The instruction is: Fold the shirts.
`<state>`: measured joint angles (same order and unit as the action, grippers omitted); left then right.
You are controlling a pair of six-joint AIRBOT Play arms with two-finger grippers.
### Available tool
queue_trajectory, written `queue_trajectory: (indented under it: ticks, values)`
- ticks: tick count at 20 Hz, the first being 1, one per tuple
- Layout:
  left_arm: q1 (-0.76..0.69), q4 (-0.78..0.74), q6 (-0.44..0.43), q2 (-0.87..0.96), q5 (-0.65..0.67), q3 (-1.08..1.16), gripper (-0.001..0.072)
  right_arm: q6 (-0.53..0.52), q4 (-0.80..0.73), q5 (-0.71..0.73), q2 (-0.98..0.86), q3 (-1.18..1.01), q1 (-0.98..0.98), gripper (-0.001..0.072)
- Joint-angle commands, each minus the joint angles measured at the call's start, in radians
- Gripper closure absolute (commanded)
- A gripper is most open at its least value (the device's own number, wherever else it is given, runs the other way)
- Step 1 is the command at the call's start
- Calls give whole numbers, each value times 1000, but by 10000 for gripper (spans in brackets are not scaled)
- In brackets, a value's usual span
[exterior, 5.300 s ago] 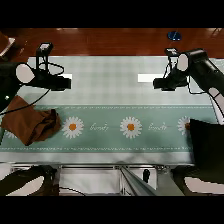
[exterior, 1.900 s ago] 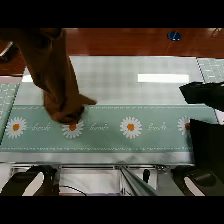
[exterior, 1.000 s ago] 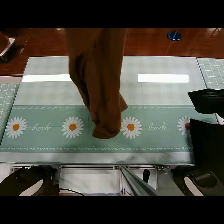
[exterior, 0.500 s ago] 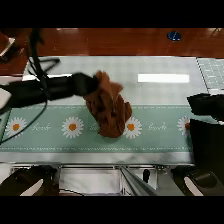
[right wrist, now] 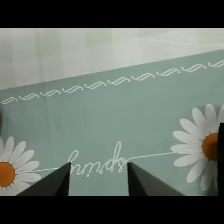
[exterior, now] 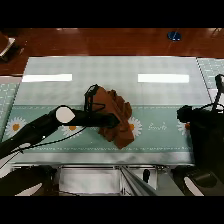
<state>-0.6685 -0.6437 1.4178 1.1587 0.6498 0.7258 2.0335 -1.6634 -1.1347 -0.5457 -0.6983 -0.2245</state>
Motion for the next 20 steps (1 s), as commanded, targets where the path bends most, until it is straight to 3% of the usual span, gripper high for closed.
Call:
queue_trajectory:
  ticks: [1, 3, 4, 6, 8, 9, 11, 13, 14, 20]
  values:
    - [42, -4, -43, 60, 127, 30, 201, -19, 14, -3, -36, 13, 0, 294]
    - [178, -47, -56, 10, 330, 119, 202, -67, 2, -39, -36, -45, 1, 294]
    - [248, -101, -54, -34, 398, 160, 203, -68, -91, -78, -36, -84, 11, 294]
    - [394, -286, 11, -160, 444, 196, 203, -63, -311, -157, -36, -121, 82, 295]
    - [518, -515, 125, -274, 433, 153, 203, -65, -349, -180, -36, -86, 213, 296]
    - [567, -557, 184, -299, 409, 96, 204, -64, -261, -149, -36, -41, 280, 297]
    - [631, -427, 184, -261, 388, -28, 204, -135, 75, -3, -37, 81, 351, 300]
    - [633, -238, 70, -155, 379, -101, 204, -259, 397, 127, -37, 180, 351, 303]
    - [620, -181, 20, -92, 379, -105, 204, -291, 483, 154, -37, 206, 351, 303]
    - [495, -99, 19, 140, 256, -45, 204, -322, 507, 119, -37, 214, 352, 303]
